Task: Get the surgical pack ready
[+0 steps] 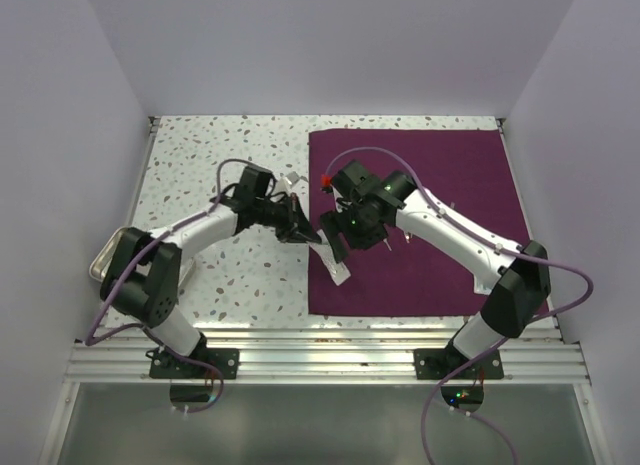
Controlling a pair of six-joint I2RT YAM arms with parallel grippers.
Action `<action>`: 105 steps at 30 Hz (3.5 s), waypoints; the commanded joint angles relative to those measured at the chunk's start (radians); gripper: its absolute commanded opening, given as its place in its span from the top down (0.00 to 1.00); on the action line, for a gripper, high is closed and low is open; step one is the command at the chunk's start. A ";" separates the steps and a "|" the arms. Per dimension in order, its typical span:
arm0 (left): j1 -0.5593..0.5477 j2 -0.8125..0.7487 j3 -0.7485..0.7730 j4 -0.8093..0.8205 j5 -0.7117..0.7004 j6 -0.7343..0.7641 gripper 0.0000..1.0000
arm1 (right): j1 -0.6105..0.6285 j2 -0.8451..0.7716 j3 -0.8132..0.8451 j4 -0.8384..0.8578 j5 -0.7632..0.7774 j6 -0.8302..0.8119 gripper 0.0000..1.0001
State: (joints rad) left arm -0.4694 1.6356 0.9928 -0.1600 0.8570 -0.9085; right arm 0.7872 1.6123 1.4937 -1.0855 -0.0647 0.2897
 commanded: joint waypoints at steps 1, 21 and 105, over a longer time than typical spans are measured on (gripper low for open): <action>0.139 -0.101 0.036 -0.252 -0.111 0.184 1.00 | -0.005 -0.066 0.042 -0.047 0.052 -0.014 0.22; 0.790 -0.318 0.311 -0.957 -1.001 0.537 1.00 | -0.026 -0.233 -0.227 0.095 -0.190 -0.041 0.20; 0.117 -0.049 0.215 -0.451 -0.802 0.414 0.41 | -0.959 -0.098 -0.357 0.168 0.244 -0.167 0.14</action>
State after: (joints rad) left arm -0.3573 1.6096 1.2434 -0.6941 -0.0200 -0.5270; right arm -0.1535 1.4891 1.1061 -0.9436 0.1459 0.2550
